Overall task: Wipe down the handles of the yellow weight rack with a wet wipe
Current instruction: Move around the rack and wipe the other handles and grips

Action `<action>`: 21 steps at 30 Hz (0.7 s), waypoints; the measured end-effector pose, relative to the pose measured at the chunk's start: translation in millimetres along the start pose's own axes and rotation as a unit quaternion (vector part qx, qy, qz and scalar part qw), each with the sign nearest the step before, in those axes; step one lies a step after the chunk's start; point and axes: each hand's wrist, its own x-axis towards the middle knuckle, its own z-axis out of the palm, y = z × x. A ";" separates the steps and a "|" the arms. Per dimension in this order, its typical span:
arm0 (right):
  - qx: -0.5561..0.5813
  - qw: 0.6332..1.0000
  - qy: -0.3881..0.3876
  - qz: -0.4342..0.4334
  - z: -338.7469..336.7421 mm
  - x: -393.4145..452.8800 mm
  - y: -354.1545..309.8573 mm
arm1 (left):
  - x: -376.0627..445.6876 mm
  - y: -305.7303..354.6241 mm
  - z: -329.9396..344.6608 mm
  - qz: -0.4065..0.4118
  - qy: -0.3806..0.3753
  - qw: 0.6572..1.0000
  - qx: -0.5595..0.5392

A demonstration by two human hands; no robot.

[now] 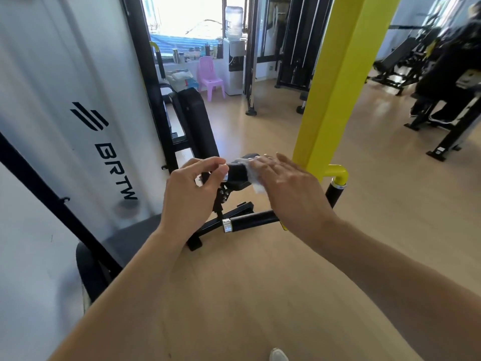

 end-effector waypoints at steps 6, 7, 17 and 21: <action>0.122 0.991 -0.053 -0.002 4.0 18.1 1.1 | -2.0 -0.1 -3.1 0.008 -0.006 1.000 -0.006; 0.099 0.993 -0.057 0.019 0.4 18.9 4.7 | -2.1 0.1 -2.6 0.008 -0.007 1.000 -0.007; -0.037 0.996 -0.062 -0.050 2.1 28.1 -11.7 | -3.3 -0.3 6.6 0.005 0.023 1.000 0.002; -0.165 0.979 -0.115 -0.026 -11.7 17.1 10.9 | -4.9 0.5 5.5 -0.002 0.031 1.000 0.003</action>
